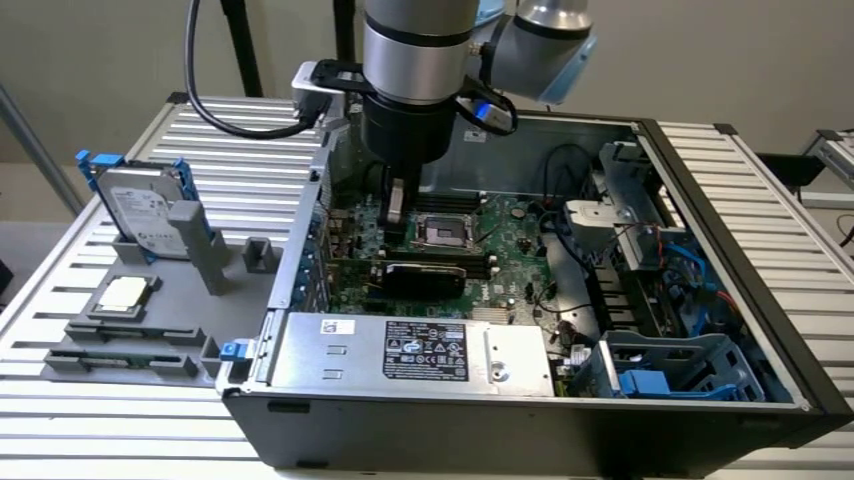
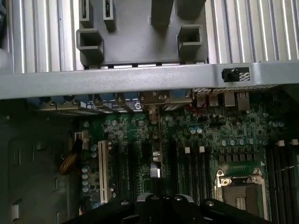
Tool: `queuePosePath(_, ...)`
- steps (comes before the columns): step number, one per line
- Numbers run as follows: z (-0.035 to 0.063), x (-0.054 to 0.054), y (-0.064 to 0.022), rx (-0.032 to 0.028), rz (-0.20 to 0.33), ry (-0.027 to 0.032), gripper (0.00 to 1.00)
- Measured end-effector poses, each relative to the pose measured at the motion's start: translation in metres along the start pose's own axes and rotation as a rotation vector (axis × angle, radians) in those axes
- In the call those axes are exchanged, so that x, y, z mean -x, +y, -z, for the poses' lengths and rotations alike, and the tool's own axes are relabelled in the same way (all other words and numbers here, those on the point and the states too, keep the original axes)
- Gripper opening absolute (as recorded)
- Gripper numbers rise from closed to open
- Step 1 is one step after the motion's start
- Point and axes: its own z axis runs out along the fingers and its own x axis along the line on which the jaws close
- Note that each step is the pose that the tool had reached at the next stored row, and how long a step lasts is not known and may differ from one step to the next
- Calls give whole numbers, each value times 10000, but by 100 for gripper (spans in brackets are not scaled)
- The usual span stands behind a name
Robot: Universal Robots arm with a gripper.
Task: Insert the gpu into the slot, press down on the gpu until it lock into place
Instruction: 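Press down on the gpu until it lock into place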
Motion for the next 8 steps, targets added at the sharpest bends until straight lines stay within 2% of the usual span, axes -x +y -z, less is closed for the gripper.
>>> queuePosePath(1,2,2,-28,-23,4,-13,11)
queuePosePath(2,4,3,-43,-16,5,-14,11)
queuePosePath(8,4,3,-43,-10,5,-15,11)
